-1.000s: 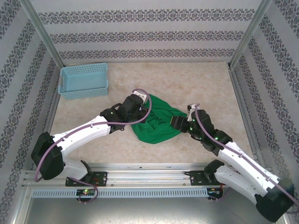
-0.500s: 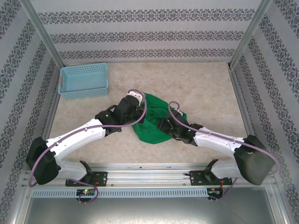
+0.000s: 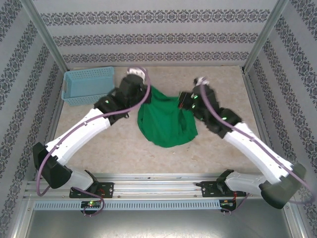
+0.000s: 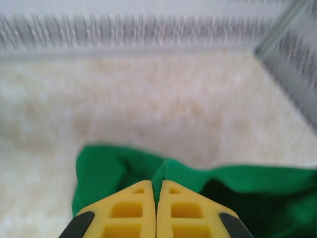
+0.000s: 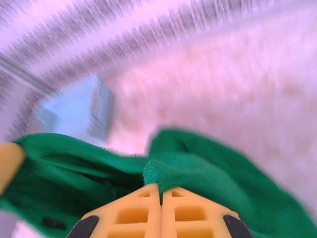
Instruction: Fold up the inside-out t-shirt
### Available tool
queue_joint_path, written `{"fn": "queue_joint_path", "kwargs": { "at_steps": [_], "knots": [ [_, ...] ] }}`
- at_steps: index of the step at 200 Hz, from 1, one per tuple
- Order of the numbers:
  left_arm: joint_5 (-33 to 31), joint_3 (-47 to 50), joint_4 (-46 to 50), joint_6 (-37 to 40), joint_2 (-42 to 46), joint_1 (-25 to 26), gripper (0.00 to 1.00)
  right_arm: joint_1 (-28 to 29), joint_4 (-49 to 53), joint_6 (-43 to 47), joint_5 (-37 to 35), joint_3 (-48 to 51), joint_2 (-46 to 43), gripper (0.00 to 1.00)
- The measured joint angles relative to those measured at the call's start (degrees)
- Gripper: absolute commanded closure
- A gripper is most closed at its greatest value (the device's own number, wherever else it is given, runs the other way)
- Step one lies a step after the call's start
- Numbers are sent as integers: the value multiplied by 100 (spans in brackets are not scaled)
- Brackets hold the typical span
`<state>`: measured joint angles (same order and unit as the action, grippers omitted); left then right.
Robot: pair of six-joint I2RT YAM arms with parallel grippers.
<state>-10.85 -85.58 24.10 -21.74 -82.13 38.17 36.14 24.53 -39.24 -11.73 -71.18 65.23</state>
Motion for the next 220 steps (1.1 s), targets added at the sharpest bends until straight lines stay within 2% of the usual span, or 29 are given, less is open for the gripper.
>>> {"fn": "queue_joint_path", "kwargs": {
  "at_steps": [14,27,43,61,81,109,118,136,166,176,218,220],
  "knots": [
    [-35,-398,-188,81,203,-26,100,-37,52,315,35,-647,-354,100],
    [-7,-411,-382,98,553,-24,100,-35,9,472,133,-839,-817,100],
    [90,-256,-588,92,890,0,100,0,-59,518,275,-619,-1388,100],
    [199,122,-697,52,960,35,100,11,-205,507,420,96,-1764,100],
    [254,518,-597,24,616,33,99,7,-192,448,533,1019,-1620,100],
    [310,922,-105,9,-516,20,95,-4,-66,317,741,1766,-850,100],
    [295,988,111,-9,-852,-7,88,-22,-57,299,785,1847,-579,100],
    [264,1010,474,-127,-1215,-107,62,-109,-160,247,879,1849,-175,100],
    [317,1266,459,-151,-852,-179,40,-151,-411,188,1213,1777,251,100],
    [409,1578,232,-125,-492,-129,36,-98,-505,170,1325,1703,354,100],
    [1176,3156,-1145,-96,1231,153,31,109,-960,79,1670,1394,782,100],
    [1211,3211,-1211,-96,1270,153,30,114,-979,76,1683,1381,828,96]
  ]
}}
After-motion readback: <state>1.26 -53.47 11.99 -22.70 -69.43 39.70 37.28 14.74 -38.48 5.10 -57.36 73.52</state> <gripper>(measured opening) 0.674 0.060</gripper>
